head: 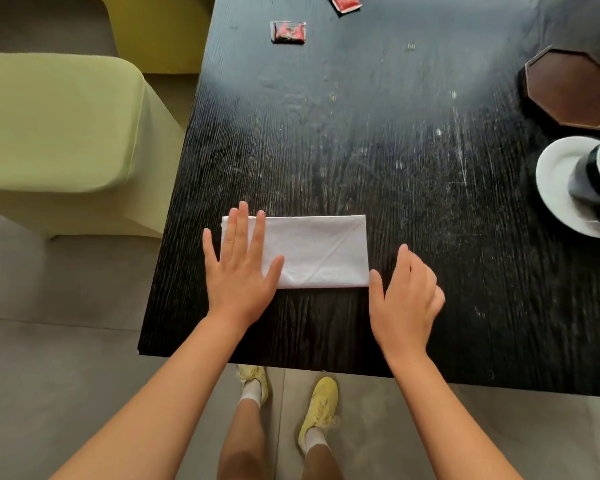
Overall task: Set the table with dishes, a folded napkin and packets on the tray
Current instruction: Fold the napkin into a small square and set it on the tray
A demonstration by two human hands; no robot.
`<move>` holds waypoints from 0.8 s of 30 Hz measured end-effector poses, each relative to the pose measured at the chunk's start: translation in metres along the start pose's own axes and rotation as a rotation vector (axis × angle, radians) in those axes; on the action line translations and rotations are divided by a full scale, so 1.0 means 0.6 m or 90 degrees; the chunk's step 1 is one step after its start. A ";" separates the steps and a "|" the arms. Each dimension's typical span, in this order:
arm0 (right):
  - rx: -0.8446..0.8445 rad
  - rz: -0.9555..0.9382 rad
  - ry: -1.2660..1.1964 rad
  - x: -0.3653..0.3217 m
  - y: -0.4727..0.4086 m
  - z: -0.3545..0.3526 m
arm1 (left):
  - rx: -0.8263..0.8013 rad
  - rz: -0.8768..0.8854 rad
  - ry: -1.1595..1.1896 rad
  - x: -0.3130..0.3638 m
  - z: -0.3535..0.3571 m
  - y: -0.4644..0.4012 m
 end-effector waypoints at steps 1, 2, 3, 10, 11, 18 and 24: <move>0.026 0.004 -0.037 -0.004 -0.001 -0.008 | 0.029 0.021 0.017 0.017 -0.006 0.005; 0.039 0.013 -0.068 -0.008 -0.004 -0.013 | 0.047 0.047 0.036 0.039 -0.009 0.010; 0.035 0.031 -0.093 -0.011 -0.008 -0.015 | 0.049 0.067 0.051 0.060 -0.008 0.014; -0.084 0.136 -0.177 -0.041 -0.027 0.001 | -0.081 0.003 0.008 0.099 0.033 0.019; -0.093 0.140 -0.187 -0.045 -0.028 0.002 | -0.083 0.009 0.009 0.099 0.033 0.019; -0.223 0.367 -0.530 -0.061 -0.022 0.000 | -0.109 -0.020 0.069 0.097 0.029 0.015; -0.229 0.199 -0.605 -0.149 -0.022 -0.035 | -0.149 -0.301 0.570 0.063 -0.014 0.003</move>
Point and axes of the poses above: each hand's wrist, its own y-axis away from the middle knuckle, its own z-axis out of the palm, x = y × z, the point moved 5 cm from there along -y, towards the middle knuckle, and after that the axes turned 13 degrees about x, right-handed, at the moved point
